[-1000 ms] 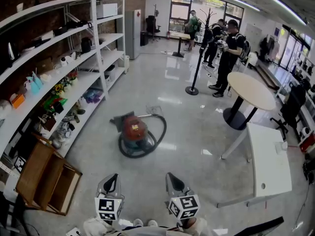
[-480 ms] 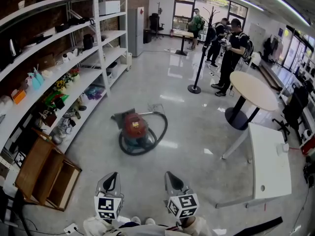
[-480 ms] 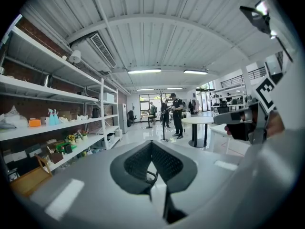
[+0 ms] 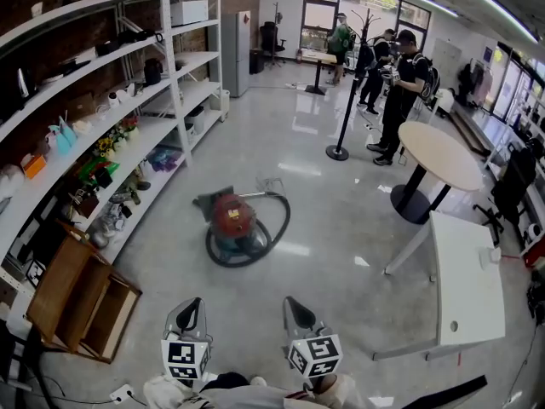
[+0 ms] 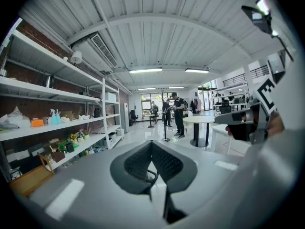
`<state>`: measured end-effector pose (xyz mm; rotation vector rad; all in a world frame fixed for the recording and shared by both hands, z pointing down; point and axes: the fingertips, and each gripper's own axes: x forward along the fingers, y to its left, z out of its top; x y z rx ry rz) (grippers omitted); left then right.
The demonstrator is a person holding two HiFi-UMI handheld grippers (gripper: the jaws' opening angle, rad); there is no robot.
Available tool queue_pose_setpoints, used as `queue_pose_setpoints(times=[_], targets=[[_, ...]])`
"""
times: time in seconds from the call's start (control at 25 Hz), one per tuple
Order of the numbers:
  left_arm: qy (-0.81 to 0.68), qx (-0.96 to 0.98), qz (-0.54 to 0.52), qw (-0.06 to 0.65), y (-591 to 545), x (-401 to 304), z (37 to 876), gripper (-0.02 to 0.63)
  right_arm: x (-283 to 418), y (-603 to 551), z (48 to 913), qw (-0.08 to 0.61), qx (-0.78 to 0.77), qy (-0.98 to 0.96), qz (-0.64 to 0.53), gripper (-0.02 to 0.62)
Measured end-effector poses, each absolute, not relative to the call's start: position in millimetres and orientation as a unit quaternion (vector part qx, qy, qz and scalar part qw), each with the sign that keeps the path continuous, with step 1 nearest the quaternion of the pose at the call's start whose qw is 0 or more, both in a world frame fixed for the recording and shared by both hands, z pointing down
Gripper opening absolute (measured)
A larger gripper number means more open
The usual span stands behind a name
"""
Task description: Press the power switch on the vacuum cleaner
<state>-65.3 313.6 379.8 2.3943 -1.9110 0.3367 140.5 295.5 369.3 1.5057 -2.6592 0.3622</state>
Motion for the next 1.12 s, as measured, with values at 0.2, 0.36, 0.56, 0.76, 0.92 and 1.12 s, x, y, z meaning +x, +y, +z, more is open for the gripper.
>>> queue_pose_setpoints(times=[0.2,0.36,0.56,0.76,0.92,1.12], targets=[[-0.619,0.777,0.115,0.029,313.0,-63.2,380.4,0.0,143.0,293.3,369.8,0.026,0.49,-0.863,0.12,0.0],[-0.617,0.778,0.115,0.029,309.5,-62.8,381.0,0.0,140.8,293.4,372.2,0.028,0.489,-0.864,0.122,0.0],[-0.613,0.781,0.111,0.031,305.4,-56.9,383.2,0.0,145.6,290.5,375.6,0.032,0.493,-0.86,0.124,0.0],[-0.615,0.78,0.11,0.038,299.6,-60.1,388.2,0.0,143.1,283.9,377.2,0.036,0.494,-0.86,0.123,0.0],[-0.617,0.779,0.104,0.037,289.6,-65.7,388.4,0.0,137.9,275.4,377.7,0.038,0.494,-0.86,0.122,0.0],[-0.615,0.78,0.106,0.045,277.3,-70.1,392.4,0.0,131.6,264.0,378.3,0.042,0.494,-0.86,0.122,0.0]])
